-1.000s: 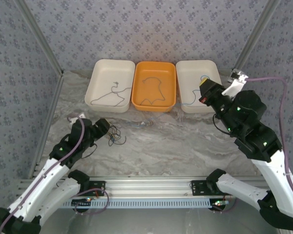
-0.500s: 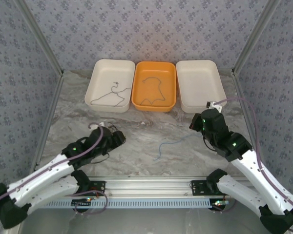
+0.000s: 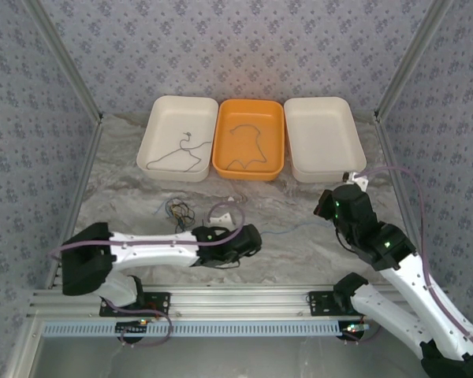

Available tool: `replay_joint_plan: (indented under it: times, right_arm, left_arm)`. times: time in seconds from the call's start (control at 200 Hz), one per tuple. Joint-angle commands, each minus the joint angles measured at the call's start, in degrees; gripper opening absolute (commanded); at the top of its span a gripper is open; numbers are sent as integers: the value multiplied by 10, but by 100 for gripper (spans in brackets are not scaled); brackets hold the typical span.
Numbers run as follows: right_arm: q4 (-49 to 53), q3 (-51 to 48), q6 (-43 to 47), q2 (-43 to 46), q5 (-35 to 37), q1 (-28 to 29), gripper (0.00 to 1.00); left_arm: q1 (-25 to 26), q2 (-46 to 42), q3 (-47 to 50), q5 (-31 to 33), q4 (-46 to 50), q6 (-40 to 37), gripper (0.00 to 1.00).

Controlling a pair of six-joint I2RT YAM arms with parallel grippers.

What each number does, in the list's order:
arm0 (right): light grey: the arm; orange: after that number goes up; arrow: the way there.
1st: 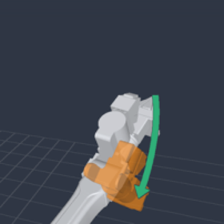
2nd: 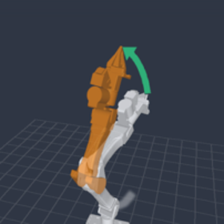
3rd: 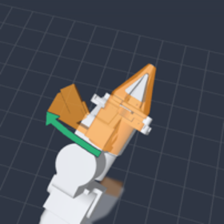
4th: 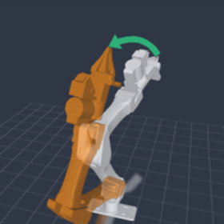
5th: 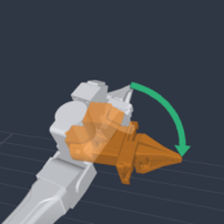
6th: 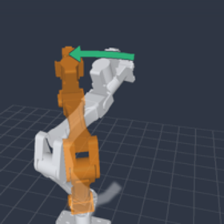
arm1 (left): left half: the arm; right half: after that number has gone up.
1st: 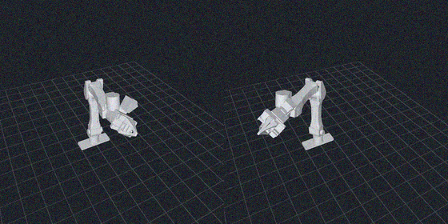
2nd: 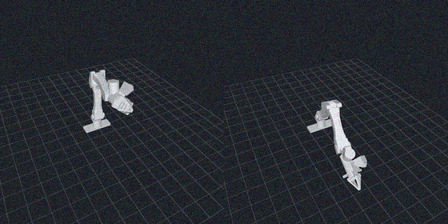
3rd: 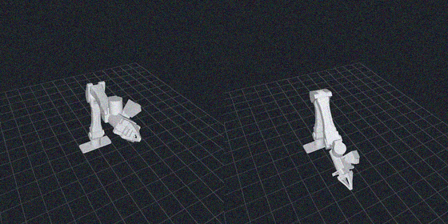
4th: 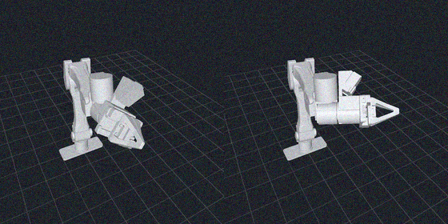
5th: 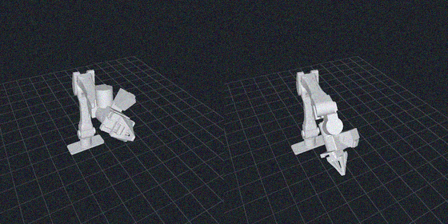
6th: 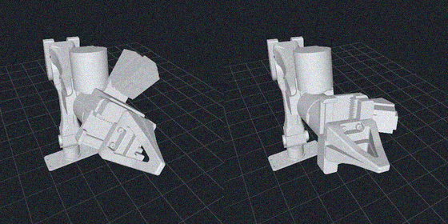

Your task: Untangle the cables

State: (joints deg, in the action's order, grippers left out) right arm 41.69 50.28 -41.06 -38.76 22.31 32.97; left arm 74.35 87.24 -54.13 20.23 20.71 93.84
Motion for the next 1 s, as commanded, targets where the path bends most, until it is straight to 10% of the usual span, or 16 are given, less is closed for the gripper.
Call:
replay_joint_plan:
  times: [0.0,0.245,0.47,0.994]
  right_arm:
    - [6,-7,4,7,9,-4,0]
    - [-6,0,14,-1,-19,-16,0]
    - [-4,24,73,-28,-56,-52,0]
    - [-20,27,79,-41,-118,-107,0]
  left_arm:
    - [7,36,-60,20,48,-57,67]
    - [38,138,-228,126,292,-343,63]
    - [46,158,-227,22,283,-589,70]
    - [28,229,-242,-9,296,-672,67]
